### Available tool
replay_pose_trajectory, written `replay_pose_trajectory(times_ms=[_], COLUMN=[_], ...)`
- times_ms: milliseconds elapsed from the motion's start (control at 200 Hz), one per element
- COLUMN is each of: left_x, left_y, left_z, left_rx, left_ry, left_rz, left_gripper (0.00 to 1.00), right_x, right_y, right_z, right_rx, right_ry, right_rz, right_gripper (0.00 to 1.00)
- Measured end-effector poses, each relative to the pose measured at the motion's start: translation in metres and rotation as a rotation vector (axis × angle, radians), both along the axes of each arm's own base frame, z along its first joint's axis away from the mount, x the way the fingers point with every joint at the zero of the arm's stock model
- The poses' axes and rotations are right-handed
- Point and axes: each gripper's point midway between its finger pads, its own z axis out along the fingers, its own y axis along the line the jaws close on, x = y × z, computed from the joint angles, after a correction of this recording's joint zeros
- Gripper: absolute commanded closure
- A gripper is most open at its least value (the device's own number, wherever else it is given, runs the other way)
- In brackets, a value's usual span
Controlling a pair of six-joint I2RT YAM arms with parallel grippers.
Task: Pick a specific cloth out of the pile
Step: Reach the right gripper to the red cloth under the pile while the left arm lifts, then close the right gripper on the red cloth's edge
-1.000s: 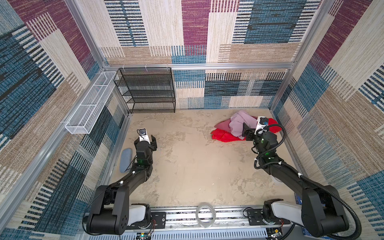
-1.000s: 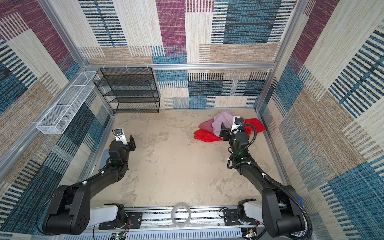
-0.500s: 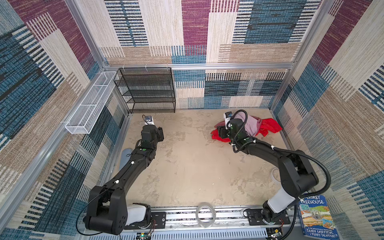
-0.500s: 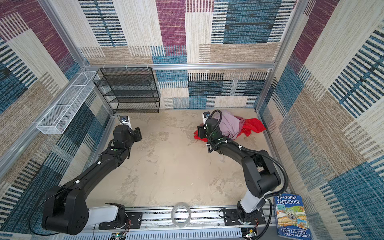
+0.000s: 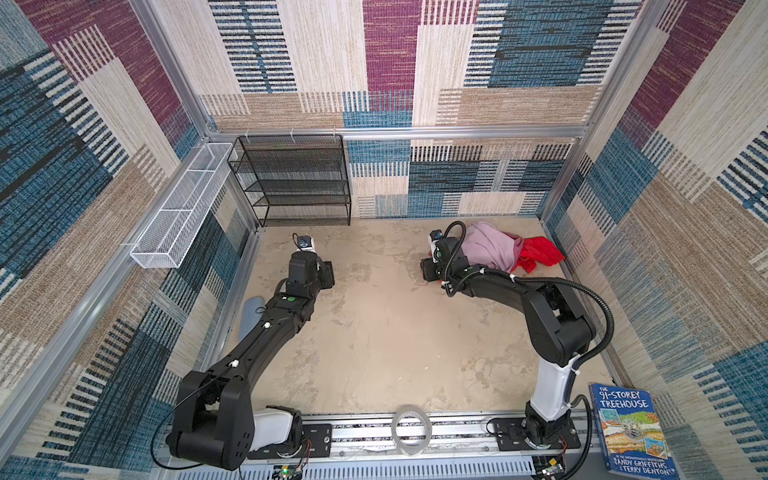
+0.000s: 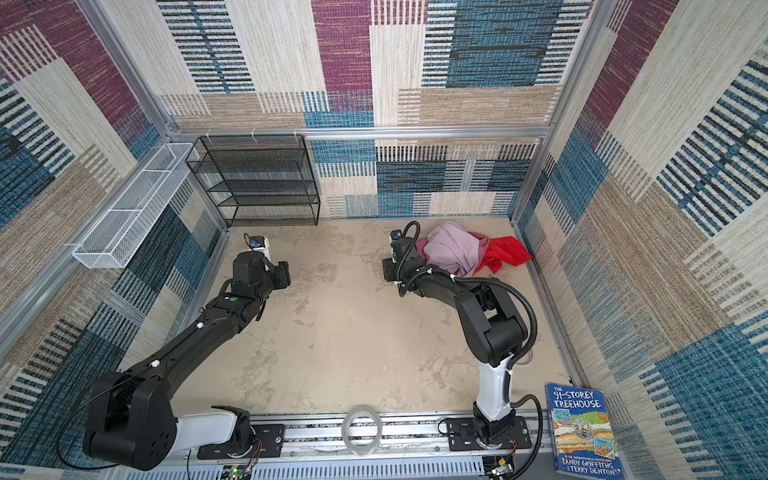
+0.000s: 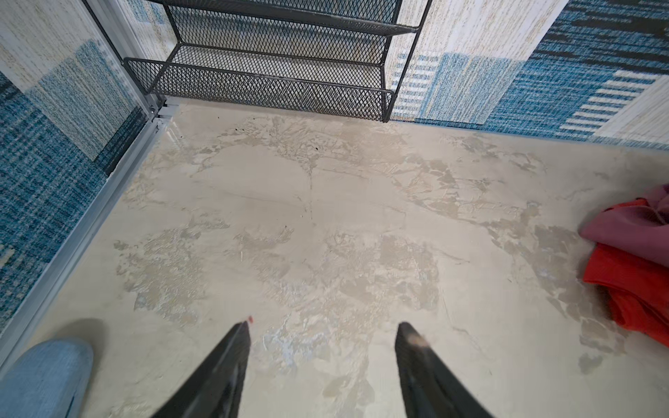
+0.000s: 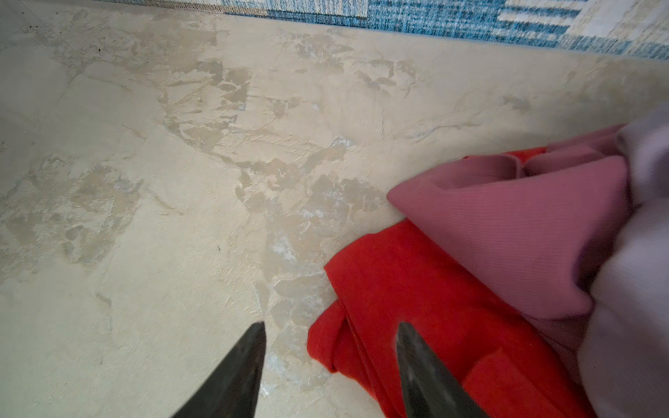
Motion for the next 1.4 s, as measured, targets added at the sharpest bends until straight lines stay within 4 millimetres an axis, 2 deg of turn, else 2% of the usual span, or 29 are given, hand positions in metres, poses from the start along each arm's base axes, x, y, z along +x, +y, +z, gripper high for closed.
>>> replay_pose_trajectory(times_ms=[391, 1022, 1167, 1397], left_x=[-0.001, -0.002, -0.002, -0.002], left_y=[0.000, 0.000, 0.000, 0.000], left_z=[-0.003, -0.008, -0.008, -0.008], left_rx=[0.003, 0.006, 0.006, 0.006], left_ry=[0.012, 0.028, 0.028, 0.028], left_rz=[0.000, 0.000, 0.000, 0.000], left_gripper=[0.32, 0.33, 0.33, 0.33], right_x=[0.001, 0.007, 0.011, 0.015], right_y=[-0.007, -0.004, -0.008, -0.014], right_z=[-0.032, -0.054, -0.057, -0.058], right_rx=[-0.072, -0.137, -0.161, -0.191], right_ry=[0.081, 0.118, 0.120, 0.113], right_rz=[-0.049, -0.070, -0.089, -0.119], right_gripper=[0.39, 0.39, 0.52, 0.97])
